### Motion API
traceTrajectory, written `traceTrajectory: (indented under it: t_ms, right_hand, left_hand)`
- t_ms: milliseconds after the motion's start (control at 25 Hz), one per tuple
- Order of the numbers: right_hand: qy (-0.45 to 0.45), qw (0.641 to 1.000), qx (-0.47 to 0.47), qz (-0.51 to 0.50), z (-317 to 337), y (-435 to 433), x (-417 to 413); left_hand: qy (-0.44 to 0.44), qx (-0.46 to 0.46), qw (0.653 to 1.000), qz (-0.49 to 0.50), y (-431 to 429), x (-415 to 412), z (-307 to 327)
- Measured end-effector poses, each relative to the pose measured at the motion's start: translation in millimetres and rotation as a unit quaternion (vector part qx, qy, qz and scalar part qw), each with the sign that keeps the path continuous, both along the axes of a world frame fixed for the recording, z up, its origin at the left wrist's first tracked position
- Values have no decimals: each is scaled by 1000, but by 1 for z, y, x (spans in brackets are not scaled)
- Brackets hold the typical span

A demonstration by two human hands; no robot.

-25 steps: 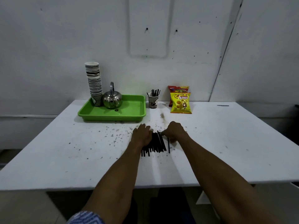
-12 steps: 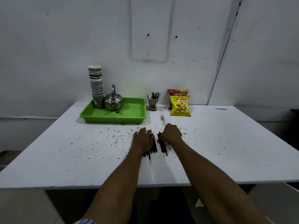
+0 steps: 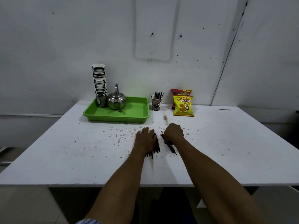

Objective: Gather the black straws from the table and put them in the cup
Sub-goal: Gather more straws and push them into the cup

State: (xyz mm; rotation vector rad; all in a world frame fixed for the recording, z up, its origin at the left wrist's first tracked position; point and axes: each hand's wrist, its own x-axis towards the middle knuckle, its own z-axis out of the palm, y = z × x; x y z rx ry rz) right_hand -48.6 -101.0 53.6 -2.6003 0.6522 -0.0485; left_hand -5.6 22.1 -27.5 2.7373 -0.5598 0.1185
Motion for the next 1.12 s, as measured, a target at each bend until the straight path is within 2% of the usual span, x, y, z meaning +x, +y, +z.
traceTrajectory:
  t_ms: [280, 480, 720, 960, 1120]
  right_hand:
    - [-46, 992, -114, 30, -6, 12, -4]
    - [-35, 989, -132, 54, -7, 12, -5]
    - [-23, 974, -198, 106, -9, 10, -5]
    - [-39, 980, -176, 87, -13, 6, 1]
    - [-108, 991, -63, 46, -12, -5, 17]
  left_hand:
    - [-8, 12, 1000, -7, 2, -1, 1]
    - [-8, 12, 1000, -9, 2, -2, 1]
    - [6, 11, 1000, -9, 2, -2, 4]
    - [-10, -12, 1000, -3, 2, -4, 3]
    - [7, -20, 1000, 0, 0, -1, 4]
